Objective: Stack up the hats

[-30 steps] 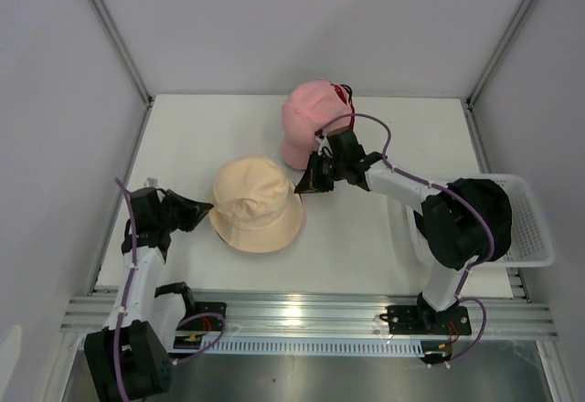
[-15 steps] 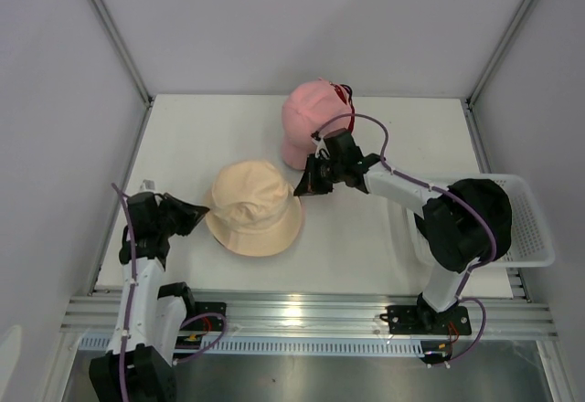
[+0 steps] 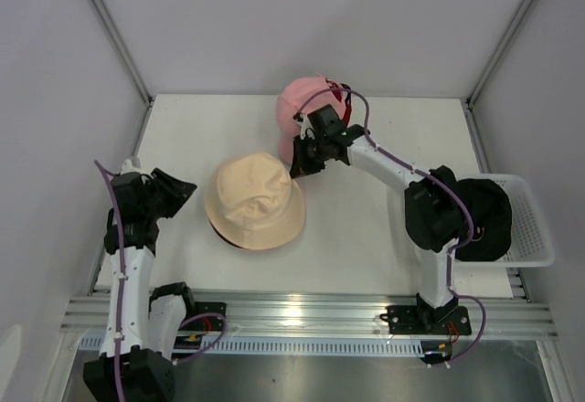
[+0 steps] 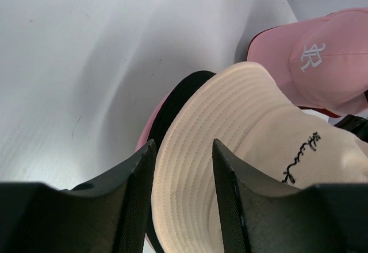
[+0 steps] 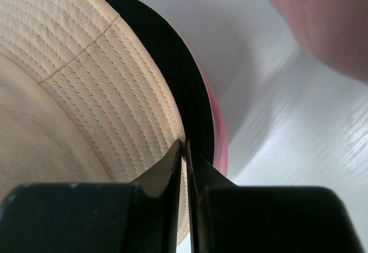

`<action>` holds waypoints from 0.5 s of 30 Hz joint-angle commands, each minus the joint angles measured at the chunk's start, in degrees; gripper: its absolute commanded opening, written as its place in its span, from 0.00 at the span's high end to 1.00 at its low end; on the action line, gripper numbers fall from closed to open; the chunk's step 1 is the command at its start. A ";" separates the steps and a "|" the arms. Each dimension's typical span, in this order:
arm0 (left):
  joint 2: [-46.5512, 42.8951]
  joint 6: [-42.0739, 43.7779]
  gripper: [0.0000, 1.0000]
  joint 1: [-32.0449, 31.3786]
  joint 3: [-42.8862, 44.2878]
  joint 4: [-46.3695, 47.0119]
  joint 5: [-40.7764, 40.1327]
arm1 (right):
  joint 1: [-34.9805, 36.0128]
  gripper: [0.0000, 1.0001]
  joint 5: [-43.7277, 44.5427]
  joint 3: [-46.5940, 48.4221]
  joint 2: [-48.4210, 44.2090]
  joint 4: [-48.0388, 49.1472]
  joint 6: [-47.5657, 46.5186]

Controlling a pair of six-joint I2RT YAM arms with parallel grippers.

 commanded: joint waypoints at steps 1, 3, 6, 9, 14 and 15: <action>2.89 1.75 0.52 0.61 2.87 4.18 0.77 | 0.50 0.89 -1.69 6.14 2.10 -1.57 -4.03; 5.60 1.14 0.48 0.52 1.91 8.03 2.79 | 1.03 0.85 -2.31 7.99 4.12 -2.36 -5.53; 8.42 -0.17 0.43 0.61 -0.46 13.57 5.96 | 2.70 0.82 -1.35 11.51 6.32 -4.82 -6.67; 10.10 -0.53 0.38 0.61 -2.93 19.19 10.00 | 4.11 0.77 -0.29 11.95 6.32 -5.27 -6.76; 13.17 -0.62 0.37 0.52 -4.42 22.99 11.59 | 4.98 0.71 -0.02 11.25 4.83 -4.04 -5.80; 13.61 -0.62 0.37 0.52 -4.60 23.69 11.85 | 5.07 0.66 -0.20 11.34 4.57 -3.86 -5.53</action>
